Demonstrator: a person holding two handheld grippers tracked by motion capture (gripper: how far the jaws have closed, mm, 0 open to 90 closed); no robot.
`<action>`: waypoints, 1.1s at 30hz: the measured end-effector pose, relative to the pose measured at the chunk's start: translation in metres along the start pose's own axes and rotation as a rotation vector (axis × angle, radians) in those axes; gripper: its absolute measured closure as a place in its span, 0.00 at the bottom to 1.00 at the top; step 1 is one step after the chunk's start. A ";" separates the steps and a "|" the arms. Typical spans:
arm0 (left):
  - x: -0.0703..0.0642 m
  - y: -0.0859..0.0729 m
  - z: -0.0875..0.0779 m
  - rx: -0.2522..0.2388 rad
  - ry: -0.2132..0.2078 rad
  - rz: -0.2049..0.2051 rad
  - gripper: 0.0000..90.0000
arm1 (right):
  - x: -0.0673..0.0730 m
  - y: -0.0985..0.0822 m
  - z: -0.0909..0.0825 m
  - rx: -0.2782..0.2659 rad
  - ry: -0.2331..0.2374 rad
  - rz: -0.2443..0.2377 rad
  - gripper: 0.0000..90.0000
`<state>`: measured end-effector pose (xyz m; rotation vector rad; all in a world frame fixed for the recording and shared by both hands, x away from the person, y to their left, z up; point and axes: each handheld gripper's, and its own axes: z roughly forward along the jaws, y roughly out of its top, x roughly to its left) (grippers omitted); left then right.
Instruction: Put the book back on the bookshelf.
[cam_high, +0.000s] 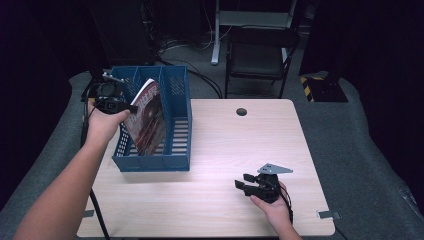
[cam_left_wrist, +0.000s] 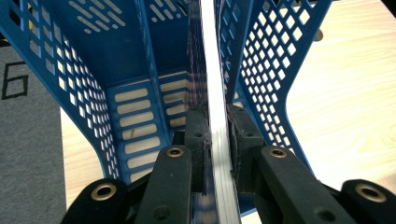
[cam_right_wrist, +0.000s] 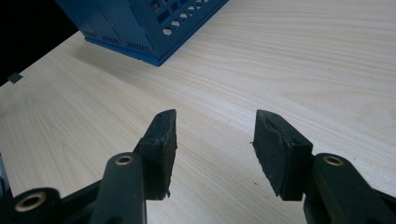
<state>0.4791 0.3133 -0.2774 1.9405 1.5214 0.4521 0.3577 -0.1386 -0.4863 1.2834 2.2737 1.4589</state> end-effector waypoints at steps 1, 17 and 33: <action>0.001 -0.001 -0.001 0.006 -0.009 0.010 0.89 | 0.000 0.000 0.000 0.001 -0.004 -0.004 0.55; -0.002 -0.004 -0.002 -0.004 -0.008 0.024 0.92 | 0.000 0.000 0.000 -0.001 0.000 0.000 0.55; 0.003 -0.008 -0.003 -0.035 -0.006 0.003 0.93 | 0.001 0.000 0.000 0.003 -0.001 -0.002 0.54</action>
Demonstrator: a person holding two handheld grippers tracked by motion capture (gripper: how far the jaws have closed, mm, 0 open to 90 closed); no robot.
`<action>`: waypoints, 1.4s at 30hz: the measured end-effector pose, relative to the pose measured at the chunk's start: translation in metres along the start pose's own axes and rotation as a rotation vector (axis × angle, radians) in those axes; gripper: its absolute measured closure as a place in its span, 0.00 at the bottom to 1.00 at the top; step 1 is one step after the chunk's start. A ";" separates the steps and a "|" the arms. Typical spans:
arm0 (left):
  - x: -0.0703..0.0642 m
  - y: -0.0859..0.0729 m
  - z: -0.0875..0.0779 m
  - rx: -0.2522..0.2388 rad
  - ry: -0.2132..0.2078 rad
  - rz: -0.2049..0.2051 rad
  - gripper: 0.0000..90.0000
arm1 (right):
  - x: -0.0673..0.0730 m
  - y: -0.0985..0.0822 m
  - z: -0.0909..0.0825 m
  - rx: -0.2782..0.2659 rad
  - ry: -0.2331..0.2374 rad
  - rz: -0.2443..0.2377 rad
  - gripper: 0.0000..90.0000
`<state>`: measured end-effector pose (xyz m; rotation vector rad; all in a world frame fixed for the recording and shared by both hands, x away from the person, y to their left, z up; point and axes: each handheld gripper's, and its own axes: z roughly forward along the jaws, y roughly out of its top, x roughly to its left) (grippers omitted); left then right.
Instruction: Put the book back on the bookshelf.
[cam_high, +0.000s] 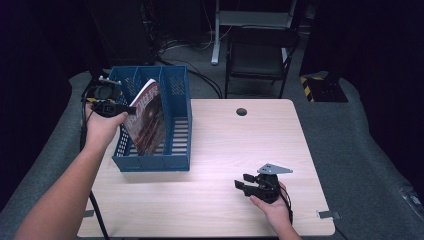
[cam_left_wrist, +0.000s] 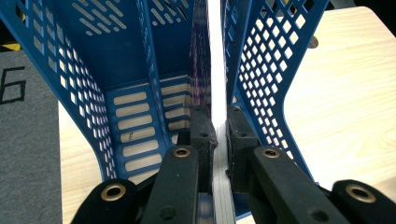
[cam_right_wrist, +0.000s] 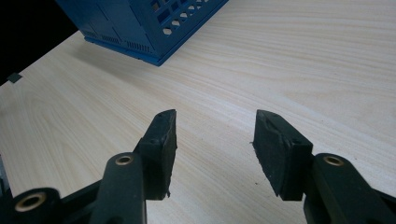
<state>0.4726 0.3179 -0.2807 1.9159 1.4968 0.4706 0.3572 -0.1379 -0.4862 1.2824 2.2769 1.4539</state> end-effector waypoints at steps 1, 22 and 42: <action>0.000 0.000 0.000 0.000 0.001 0.001 0.93 | 0.000 0.000 0.000 0.000 0.000 -0.001 0.55; 0.003 0.007 0.002 -0.001 0.007 -0.014 0.94 | 0.000 0.000 0.000 0.004 -0.003 0.005 0.55; 0.009 0.017 0.003 -0.029 0.027 -0.083 0.94 | 0.000 0.000 0.001 0.002 -0.002 -0.002 0.55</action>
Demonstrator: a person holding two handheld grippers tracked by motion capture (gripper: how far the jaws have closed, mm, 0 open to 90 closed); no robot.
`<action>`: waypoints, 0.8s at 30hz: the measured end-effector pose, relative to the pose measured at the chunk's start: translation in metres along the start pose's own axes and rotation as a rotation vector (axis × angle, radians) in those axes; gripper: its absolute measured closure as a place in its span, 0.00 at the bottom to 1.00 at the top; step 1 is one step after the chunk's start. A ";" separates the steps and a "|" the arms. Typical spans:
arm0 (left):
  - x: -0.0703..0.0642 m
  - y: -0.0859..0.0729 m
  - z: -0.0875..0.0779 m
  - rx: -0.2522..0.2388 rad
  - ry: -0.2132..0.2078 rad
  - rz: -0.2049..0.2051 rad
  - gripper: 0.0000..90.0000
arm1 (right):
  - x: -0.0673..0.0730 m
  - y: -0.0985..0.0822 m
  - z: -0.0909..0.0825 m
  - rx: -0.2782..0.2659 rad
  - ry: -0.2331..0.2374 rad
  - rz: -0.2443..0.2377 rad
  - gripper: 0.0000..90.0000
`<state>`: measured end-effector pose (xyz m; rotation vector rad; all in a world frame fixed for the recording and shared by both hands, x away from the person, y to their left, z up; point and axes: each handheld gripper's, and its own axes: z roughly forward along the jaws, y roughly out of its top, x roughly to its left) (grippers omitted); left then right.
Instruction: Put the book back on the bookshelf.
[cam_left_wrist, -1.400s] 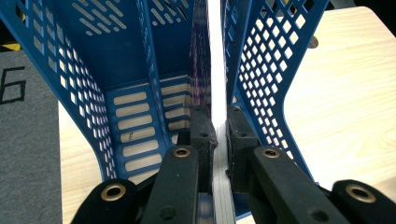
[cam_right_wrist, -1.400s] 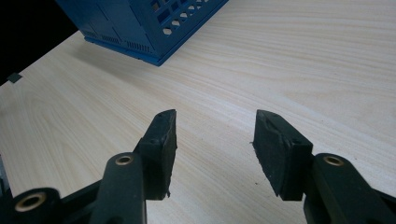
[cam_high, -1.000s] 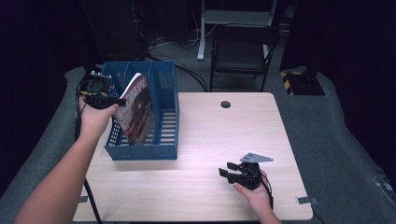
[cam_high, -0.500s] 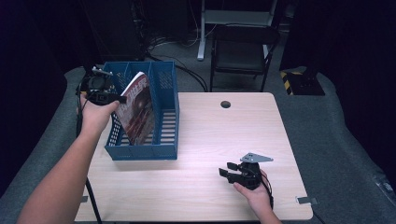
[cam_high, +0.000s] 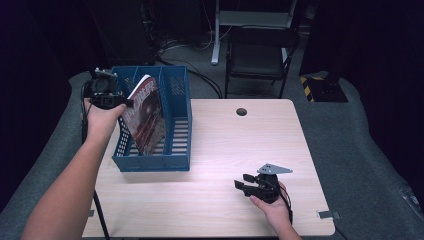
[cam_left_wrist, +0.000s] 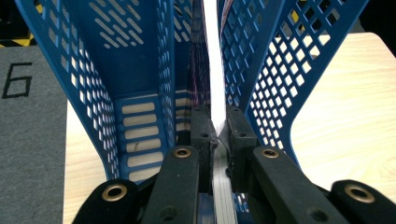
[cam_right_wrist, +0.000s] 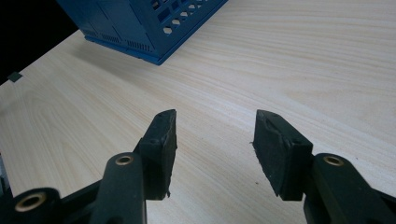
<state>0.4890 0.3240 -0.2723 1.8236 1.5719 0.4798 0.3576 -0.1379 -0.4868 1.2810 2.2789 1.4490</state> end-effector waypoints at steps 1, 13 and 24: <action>0.000 0.000 0.000 -0.001 0.001 -0.001 0.94 | 0.000 0.000 0.000 0.000 -0.001 0.000 0.54; -0.002 0.006 0.006 -0.042 0.047 -0.031 0.94 | 0.000 0.000 -0.001 -0.005 0.004 0.002 0.54; -0.001 0.016 0.010 -0.091 0.088 -0.065 0.94 | -0.001 0.000 -0.003 -0.008 0.004 0.004 0.55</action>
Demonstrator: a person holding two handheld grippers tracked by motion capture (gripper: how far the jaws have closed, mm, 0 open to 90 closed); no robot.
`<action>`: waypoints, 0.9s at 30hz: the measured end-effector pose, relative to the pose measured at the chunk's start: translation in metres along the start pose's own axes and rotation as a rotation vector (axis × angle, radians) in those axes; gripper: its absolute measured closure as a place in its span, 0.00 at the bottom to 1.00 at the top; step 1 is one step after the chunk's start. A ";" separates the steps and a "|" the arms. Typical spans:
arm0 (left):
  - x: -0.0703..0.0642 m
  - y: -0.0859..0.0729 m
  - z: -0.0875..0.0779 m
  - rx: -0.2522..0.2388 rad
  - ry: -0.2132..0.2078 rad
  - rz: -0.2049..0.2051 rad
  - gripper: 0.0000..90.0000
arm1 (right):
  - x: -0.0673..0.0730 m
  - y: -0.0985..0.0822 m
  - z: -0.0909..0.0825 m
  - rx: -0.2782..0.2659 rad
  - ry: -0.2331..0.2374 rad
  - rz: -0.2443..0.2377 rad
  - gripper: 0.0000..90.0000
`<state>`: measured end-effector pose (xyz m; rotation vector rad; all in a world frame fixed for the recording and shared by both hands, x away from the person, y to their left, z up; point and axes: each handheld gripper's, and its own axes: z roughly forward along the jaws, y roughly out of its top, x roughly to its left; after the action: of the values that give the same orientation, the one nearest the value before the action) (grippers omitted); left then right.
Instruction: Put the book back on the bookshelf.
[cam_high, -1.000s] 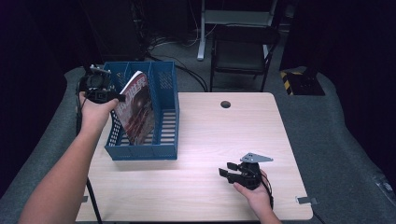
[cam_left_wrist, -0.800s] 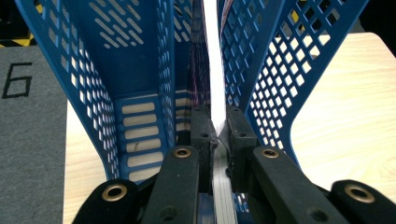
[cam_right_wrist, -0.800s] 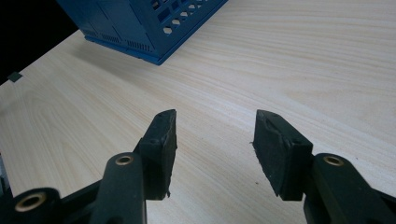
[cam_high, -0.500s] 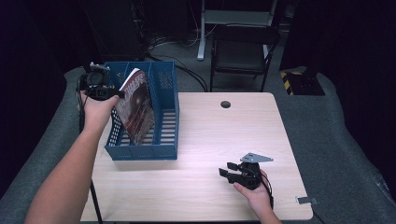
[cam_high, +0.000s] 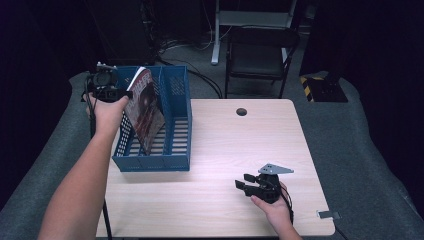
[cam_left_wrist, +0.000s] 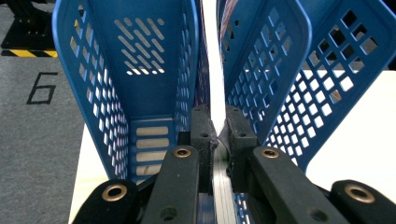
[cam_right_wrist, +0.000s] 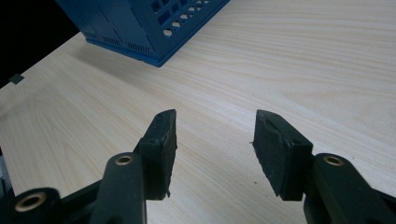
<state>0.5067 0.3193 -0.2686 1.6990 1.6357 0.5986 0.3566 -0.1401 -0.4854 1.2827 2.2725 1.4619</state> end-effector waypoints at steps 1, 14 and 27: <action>0.000 0.001 0.001 0.004 -0.002 -0.007 0.94 | 0.000 0.000 0.000 -0.001 -0.001 0.001 0.55; -0.002 0.004 0.007 -0.047 0.025 -0.026 0.94 | -0.002 0.000 -0.002 -0.002 0.001 0.013 0.55; -0.003 0.001 0.014 -0.056 0.033 -0.028 0.94 | -0.002 0.000 -0.001 0.002 0.000 0.007 0.55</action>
<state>0.5170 0.3144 -0.2766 1.6310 1.6475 0.6557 0.3571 -0.1418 -0.4856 1.2923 2.2724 1.4621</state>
